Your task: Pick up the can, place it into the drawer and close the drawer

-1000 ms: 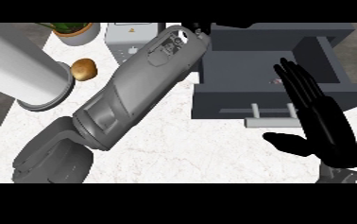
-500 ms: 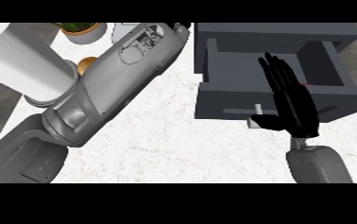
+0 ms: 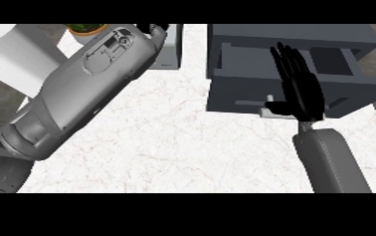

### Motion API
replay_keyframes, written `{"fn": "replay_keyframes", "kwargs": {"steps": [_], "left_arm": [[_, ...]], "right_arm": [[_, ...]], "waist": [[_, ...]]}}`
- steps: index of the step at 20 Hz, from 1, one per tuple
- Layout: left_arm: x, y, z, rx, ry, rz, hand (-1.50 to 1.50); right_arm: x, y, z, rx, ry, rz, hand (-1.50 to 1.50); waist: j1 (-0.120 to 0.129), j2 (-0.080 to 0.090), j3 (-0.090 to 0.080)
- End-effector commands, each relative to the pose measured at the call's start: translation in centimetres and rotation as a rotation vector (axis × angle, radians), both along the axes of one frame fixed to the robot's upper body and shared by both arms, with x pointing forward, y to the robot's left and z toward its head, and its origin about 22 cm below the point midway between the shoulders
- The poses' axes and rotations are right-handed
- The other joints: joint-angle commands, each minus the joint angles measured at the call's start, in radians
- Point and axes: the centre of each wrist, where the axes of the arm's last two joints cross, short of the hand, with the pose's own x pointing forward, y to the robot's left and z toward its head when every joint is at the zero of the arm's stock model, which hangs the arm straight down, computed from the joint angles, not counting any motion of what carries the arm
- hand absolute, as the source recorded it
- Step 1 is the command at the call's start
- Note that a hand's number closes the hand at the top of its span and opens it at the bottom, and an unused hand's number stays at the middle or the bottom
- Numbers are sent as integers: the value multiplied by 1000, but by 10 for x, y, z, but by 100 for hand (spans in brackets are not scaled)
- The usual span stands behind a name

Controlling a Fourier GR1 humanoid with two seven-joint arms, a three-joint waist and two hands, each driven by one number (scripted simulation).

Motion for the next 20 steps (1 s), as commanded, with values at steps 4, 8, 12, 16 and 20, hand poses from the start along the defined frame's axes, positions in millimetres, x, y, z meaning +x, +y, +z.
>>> {"fn": "replay_keyframes", "kwargs": {"steps": [4,8,12,16,20], "left_arm": [[-8,28,-4,2,28,-5,-150],[-18,35,-13,-16,41,-17,-150],[-19,55,-9,7,32,7,-150],[-31,44,-23,18,56,-1,-150],[-33,68,-12,9,38,-19,-150]], "right_arm": [[29,7,-27,-9,36,-74,-150],[43,13,-27,-12,-20,-76,-150],[68,14,-14,-6,-36,-107,-150],[82,0,-6,-11,-61,-146,-150],[96,30,5,-5,-96,-136,-150]], "waist": [[24,28,22],[22,27,22],[22,31,22],[33,37,24],[39,41,23]]}}
